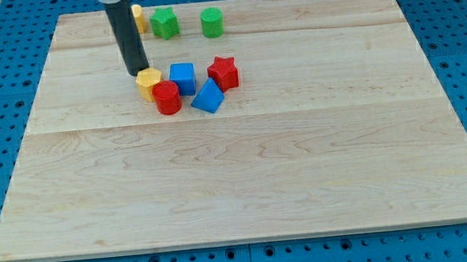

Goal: Push the yellow blocks to the left of the blue and red blocks

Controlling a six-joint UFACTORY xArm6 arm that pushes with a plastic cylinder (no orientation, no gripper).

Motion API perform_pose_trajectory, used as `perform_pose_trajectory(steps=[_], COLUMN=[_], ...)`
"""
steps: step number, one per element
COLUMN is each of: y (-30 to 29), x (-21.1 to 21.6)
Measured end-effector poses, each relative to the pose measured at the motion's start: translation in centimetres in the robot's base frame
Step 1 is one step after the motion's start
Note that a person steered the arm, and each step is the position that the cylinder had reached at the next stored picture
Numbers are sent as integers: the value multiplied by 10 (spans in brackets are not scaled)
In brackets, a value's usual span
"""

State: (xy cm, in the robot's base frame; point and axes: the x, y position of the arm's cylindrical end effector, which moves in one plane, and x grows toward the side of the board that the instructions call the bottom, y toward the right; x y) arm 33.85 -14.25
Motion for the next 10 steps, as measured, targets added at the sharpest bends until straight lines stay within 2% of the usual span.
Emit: perform_pose_trajectory(steps=[1, 2, 3, 4, 6, 7, 8, 9, 10], y=[-4, -62, -63, -45, 9, 7, 23, 3, 1], x=[-33, -46, -120, -146, -128, -145, -138, -84, -59])
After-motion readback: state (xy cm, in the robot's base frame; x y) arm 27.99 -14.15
